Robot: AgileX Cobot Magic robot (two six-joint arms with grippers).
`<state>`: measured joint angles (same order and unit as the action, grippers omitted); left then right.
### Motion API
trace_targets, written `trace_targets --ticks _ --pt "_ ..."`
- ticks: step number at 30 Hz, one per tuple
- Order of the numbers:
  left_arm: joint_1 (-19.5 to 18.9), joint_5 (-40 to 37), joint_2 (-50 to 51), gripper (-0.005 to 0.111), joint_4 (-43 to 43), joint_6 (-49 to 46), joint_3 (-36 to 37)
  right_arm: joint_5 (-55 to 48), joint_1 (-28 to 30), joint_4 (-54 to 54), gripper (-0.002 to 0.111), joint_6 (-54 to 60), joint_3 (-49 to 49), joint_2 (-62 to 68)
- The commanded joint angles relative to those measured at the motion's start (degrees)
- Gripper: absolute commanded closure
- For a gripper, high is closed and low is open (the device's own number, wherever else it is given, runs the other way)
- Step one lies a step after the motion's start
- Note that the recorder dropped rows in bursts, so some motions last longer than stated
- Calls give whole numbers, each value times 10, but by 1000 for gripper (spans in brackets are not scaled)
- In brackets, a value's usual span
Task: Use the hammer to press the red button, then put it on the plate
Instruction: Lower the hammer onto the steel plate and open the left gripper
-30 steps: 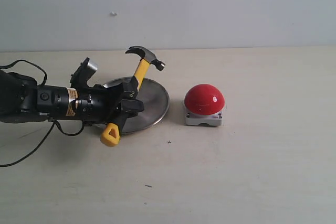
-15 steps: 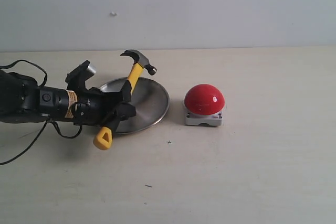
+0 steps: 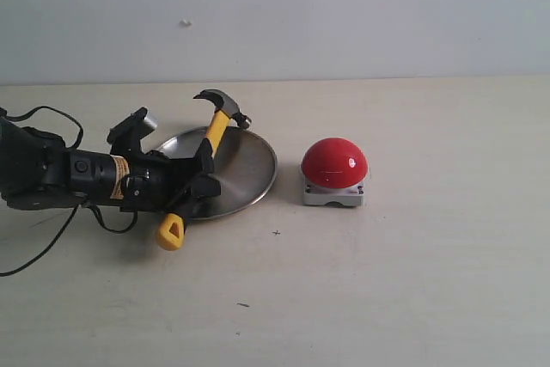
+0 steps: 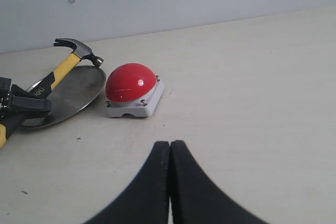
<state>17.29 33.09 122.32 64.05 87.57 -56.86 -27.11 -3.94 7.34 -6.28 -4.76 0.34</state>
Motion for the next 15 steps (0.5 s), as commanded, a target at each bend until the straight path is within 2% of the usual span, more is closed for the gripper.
trace_targets --ticks 1,12,15 --pt "1 21 -3 107 -11 -22 -6 3 -1 0 108 5 4 -3" --pt "1 17 -3 106 13 -32 -6 3 -1 0 108 5 4 -3" --pt "1 17 -3 95 13 -32 -6 3 -1 0 108 5 4 -3"
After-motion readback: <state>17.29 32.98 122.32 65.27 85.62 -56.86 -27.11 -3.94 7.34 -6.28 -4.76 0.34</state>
